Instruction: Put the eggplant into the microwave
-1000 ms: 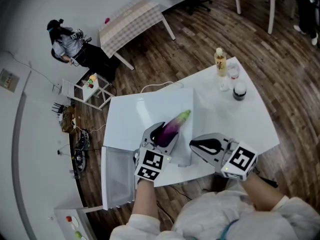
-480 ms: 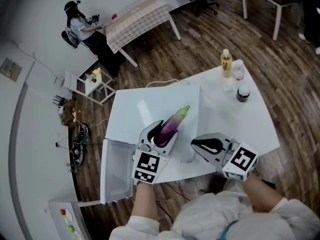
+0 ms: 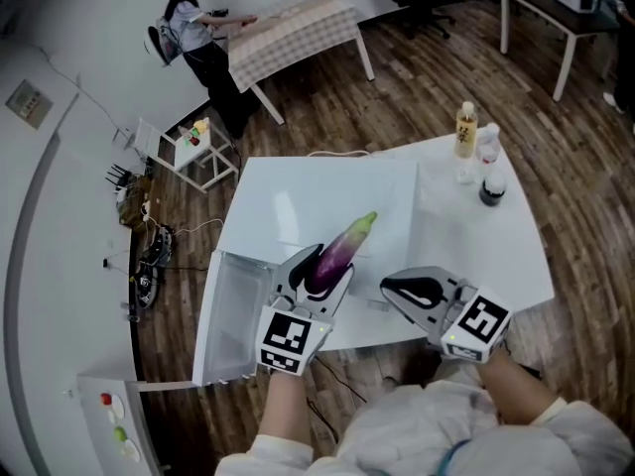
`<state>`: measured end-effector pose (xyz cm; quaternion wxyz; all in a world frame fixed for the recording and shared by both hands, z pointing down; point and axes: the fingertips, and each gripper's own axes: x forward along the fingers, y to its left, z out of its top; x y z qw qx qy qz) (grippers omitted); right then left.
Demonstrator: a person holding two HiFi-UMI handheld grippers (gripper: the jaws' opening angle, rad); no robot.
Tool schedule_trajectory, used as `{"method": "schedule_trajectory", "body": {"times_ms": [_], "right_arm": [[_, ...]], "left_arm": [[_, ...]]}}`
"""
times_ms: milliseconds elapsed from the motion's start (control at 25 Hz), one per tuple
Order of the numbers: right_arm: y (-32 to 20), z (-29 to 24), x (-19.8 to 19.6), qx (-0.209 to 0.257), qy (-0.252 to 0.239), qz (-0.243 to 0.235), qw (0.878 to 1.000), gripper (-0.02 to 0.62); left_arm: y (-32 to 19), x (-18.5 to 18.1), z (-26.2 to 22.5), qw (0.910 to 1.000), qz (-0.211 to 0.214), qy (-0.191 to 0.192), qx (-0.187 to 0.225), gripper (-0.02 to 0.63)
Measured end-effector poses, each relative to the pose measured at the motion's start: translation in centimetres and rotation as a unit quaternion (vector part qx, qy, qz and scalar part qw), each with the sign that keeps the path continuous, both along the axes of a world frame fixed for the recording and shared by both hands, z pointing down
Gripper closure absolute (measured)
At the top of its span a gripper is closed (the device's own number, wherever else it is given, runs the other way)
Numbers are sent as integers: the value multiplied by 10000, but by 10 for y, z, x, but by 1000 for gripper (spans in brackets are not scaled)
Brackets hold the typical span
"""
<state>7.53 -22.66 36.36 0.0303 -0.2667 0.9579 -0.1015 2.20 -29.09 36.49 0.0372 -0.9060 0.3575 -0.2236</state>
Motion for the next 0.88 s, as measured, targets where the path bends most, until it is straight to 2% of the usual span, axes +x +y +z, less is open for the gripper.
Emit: {"method": "schedule_trajectory", "body": {"times_ms": [520, 880], "right_arm": [[33, -2, -37, 40, 231, -13, 9997, 560], [63, -5, -70, 46, 325, 72, 9994, 560]], "left_arm": [[58, -58, 1, 9967, -319, 742, 14, 379], [96, -93, 0, 9949, -328, 955, 53, 379]]}}
